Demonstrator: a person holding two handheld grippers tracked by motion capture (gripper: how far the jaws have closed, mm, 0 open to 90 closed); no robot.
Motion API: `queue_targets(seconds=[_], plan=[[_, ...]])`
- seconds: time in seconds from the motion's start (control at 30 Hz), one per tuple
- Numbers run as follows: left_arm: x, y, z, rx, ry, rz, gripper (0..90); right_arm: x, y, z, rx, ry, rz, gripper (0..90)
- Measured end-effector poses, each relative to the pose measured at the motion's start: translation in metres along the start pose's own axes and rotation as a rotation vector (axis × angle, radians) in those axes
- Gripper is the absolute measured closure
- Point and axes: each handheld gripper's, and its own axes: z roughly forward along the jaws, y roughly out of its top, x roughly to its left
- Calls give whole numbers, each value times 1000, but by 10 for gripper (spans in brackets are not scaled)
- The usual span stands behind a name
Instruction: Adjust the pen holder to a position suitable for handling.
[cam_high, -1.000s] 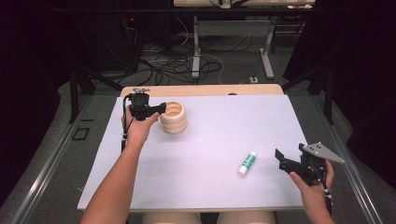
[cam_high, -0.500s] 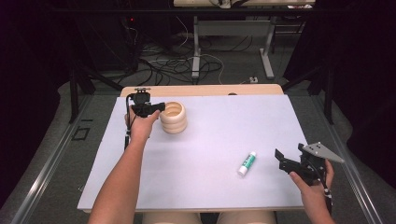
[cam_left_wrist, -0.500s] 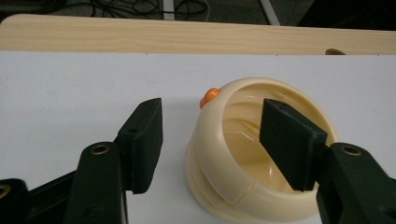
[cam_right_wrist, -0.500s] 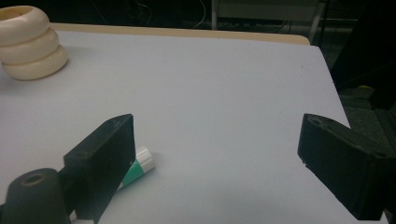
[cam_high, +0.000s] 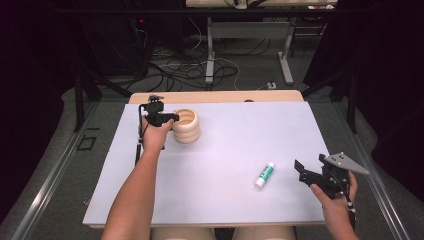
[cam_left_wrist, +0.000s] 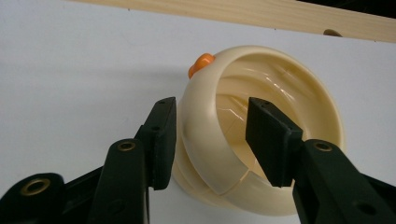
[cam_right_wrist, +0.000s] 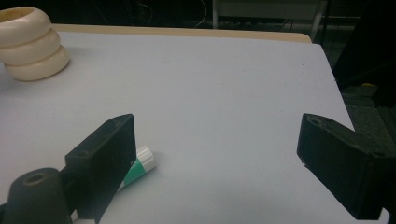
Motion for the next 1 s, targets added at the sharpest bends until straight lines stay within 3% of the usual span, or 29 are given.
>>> queue_targets(seconds=[0.27,0.5,0.83,1.0], plan=[[-1,0,1,9,20,-46,623,0,0,0,1,2,1,112],[2,1,2,17,12,-118,659,0,0,0,-4,4,3,116],[3,2,3,18,14,-158,692,0,0,0,1,6,5,123],[2,2,3,22,23,-149,695,-1,1,0,-8,12,-1,127]])
